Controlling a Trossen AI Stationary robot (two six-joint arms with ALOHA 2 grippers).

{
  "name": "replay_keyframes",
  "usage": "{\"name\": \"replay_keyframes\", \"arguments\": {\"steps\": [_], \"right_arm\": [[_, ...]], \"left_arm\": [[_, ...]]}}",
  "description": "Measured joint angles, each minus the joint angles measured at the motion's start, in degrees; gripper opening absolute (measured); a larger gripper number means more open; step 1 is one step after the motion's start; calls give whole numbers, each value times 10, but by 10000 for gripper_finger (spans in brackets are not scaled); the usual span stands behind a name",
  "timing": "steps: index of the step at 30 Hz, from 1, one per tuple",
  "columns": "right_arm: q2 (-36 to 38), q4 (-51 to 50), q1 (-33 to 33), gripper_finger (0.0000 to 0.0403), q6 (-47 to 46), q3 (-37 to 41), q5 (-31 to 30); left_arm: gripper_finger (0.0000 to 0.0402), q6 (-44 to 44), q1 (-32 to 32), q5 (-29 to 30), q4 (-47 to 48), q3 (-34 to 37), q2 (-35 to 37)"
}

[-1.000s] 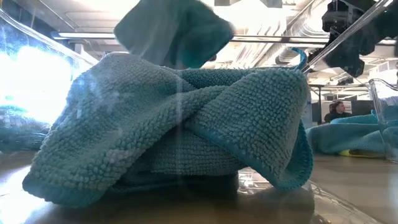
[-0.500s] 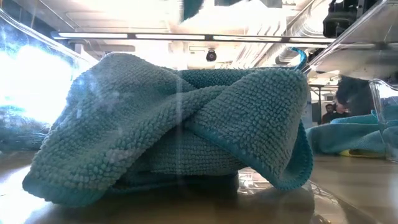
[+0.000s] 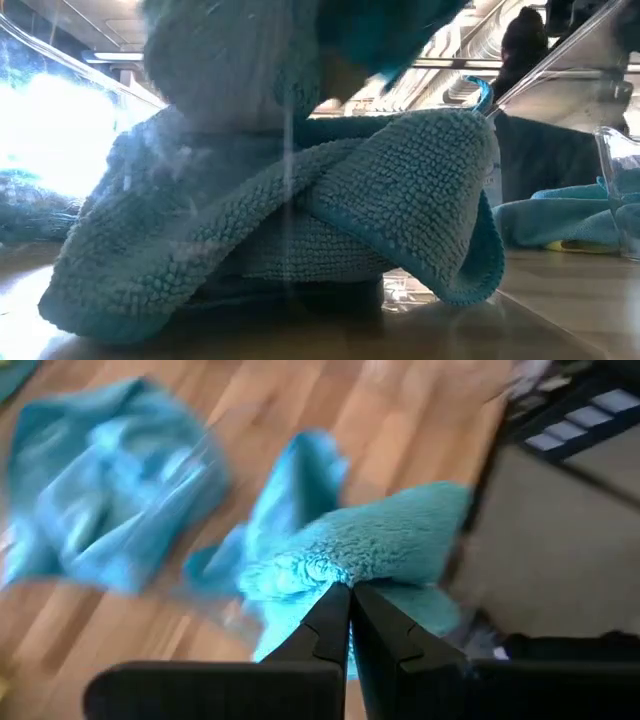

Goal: Sort microfiber towel by color & place in baskets
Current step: Put the blue towel into the left transparent bin

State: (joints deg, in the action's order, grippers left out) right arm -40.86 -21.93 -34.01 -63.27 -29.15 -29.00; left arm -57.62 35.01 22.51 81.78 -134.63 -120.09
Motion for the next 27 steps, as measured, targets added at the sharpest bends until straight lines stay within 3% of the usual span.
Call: {"name": "replay_keyframes", "arguments": {"steps": [5,10,18,27], "right_arm": [[-4,1,-42,0,-34,0,-40],[-19,3,-68,0,-57,0,-65],[-52,4,-92,0,-86,0,-69],[-73,4,-101,0,-100,0,-69]], "left_arm": [[0,1,-15,-10,19,0,-16],[0,78,-40,-47,-40,0,-54],[0,190,-53,-107,-18,0,-126],[0,249,-63,-119,-27,0,-196]]}}
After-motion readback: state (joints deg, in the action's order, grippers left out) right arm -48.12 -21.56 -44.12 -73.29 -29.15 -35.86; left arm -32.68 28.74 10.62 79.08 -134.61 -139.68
